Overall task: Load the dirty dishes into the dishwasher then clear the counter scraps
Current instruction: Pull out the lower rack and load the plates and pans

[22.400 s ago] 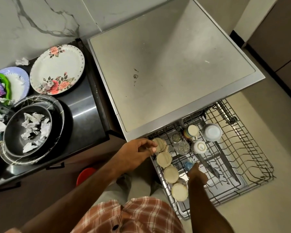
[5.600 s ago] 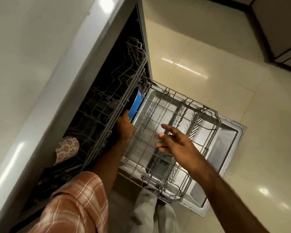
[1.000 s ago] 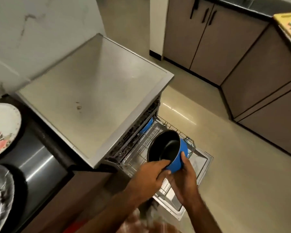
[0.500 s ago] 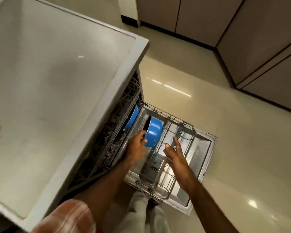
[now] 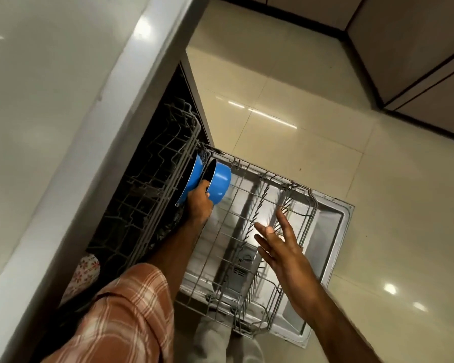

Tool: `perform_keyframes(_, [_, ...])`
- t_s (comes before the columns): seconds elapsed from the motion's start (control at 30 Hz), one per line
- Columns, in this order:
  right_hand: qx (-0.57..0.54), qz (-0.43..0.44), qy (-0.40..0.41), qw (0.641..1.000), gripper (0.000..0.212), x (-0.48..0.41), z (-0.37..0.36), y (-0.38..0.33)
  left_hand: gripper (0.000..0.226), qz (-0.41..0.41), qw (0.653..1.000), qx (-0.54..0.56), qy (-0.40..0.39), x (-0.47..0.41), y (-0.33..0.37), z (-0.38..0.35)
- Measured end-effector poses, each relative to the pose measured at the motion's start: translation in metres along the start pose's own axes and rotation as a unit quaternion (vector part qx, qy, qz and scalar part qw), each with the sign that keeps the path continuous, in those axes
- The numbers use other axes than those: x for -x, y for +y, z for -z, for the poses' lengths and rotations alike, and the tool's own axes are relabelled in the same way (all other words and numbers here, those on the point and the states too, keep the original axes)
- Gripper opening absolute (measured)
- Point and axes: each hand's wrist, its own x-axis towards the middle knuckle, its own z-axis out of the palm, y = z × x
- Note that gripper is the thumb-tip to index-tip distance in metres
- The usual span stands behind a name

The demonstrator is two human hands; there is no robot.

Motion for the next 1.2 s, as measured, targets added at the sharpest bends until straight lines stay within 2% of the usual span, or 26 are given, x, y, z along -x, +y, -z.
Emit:
perform_keyframes(0.1, [0.006,-0.009,-0.003,1.0,0.069,-0.008,-0.001,0.0,0.024,0.061,0.988,0.135,0.046,-0.011,0.009,-0.011])
perform_keyframes(0.2, [0.001,-0.012,-0.003,1.0,0.072,-0.015,-0.001,-0.003,0.032,0.082,0.963,0.24,0.085,-0.02,0.018,-0.017])
perform_keyframes(0.3, [-0.005,-0.011,-0.005,1.0,0.074,-0.017,-0.001,-0.007,0.032,0.095,0.948,0.288,0.098,-0.029,0.015,-0.016])
perform_keyframes(0.43, [-0.005,-0.016,-0.01,1.0,0.068,-0.018,-0.004,-0.008,0.022,0.087,0.946,0.309,0.052,-0.045,-0.001,-0.017])
perform_keyframes(0.53, [-0.002,-0.023,-0.013,1.0,0.064,-0.014,-0.006,-0.007,0.018,0.095,0.958,0.266,0.048,-0.035,0.004,-0.008])
perform_keyframes(0.6, [0.001,-0.021,-0.017,1.0,0.063,-0.01,-0.007,-0.009,0.031,0.072,0.983,0.17,0.003,-0.027,0.008,-0.004])
perform_keyframes(0.67, [-0.002,-0.024,-0.019,1.0,0.064,-0.006,-0.008,-0.01,0.035,0.045,0.997,0.058,-0.031,-0.018,0.009,0.001])
perform_keyframes(0.77, [0.002,-0.019,-0.021,1.0,0.06,0.003,-0.012,-0.014,0.044,-0.007,0.998,-0.055,-0.035,-0.008,0.006,0.001])
perform_keyframes(0.87, [0.006,-0.012,-0.024,1.0,0.061,0.016,-0.015,-0.023,0.063,-0.073,0.975,-0.194,-0.084,0.016,0.011,0.001])
perform_keyframes(0.97, [0.016,0.004,-0.025,1.0,0.059,0.033,-0.017,-0.04,0.063,-0.118,0.959,-0.215,-0.142,0.054,0.026,0.002])
perform_keyframes(1.1, [0.048,0.028,-0.003,0.998,0.058,0.074,-0.02,-0.072,0.062,-0.188,0.954,-0.191,-0.133,0.127,0.064,0.027])
perform_keyframes(1.2, [0.136,0.053,0.008,0.989,0.054,0.113,-0.025,-0.095,0.056,-0.221,0.952,-0.17,-0.124,0.19,0.091,0.055])
